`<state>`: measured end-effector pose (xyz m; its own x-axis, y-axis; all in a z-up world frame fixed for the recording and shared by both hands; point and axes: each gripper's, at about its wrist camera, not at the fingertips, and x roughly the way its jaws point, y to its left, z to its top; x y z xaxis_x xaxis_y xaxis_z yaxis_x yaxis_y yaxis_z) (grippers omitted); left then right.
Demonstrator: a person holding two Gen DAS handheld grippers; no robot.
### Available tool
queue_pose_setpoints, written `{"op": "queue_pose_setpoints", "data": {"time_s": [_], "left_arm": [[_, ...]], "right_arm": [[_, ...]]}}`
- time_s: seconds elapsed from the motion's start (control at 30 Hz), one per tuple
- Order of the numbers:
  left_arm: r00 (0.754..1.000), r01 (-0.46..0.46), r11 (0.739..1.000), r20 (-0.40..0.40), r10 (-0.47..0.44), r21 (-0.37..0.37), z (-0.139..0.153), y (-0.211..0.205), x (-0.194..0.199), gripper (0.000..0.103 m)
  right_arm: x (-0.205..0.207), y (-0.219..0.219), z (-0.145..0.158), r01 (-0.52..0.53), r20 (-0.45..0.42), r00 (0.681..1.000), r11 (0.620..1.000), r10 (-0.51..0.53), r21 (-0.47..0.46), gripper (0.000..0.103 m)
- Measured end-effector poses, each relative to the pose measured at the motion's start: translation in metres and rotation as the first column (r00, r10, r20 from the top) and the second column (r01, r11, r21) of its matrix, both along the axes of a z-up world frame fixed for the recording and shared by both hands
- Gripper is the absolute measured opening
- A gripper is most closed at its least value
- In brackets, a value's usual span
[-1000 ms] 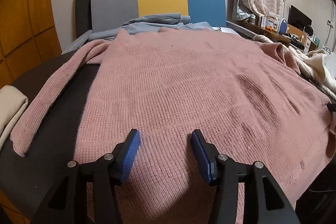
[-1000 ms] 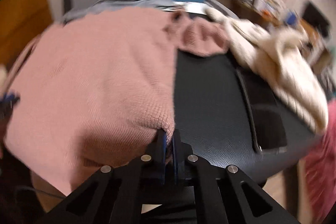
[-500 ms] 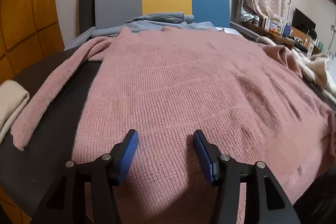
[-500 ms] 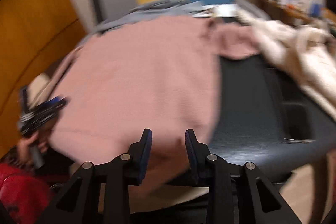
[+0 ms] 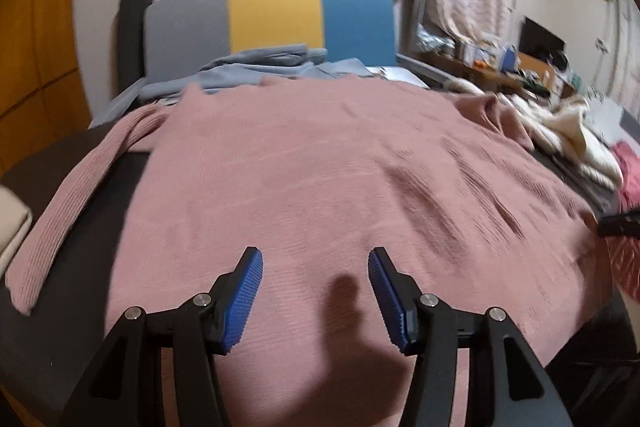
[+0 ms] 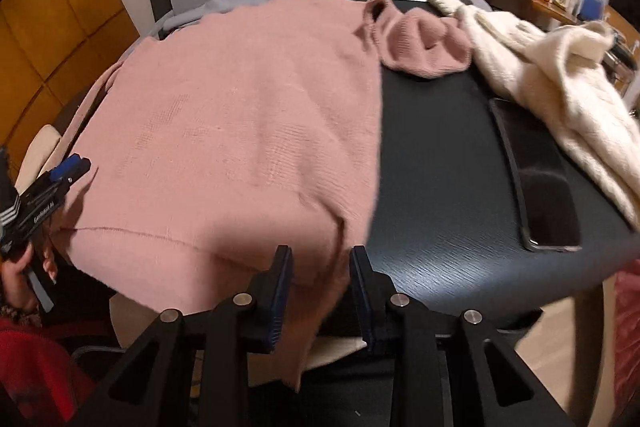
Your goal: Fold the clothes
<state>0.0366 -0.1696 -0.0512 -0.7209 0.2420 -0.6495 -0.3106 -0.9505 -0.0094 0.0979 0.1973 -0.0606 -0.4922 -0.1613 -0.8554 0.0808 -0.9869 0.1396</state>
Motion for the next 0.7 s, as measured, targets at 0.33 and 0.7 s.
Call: {"op": "queue_pose_setpoints", "data": {"time_s": [0.33,0.7], "left_arm": [[0.999,0.003,1.0,0.044,-0.003,-0.005,-0.014,0.003,0.008,0.056],[0.999,-0.002,1.0,0.041,0.001,0.016,-0.015,-0.005,0.016,0.056]], "right_arm": [[-0.021,-0.019,-0.016,-0.033,0.026,0.999,0.997,0.031,0.076,0.004],[-0.015,0.017,-0.019,0.022,0.103,0.994,1.0,-0.024,0.022,0.005]]}}
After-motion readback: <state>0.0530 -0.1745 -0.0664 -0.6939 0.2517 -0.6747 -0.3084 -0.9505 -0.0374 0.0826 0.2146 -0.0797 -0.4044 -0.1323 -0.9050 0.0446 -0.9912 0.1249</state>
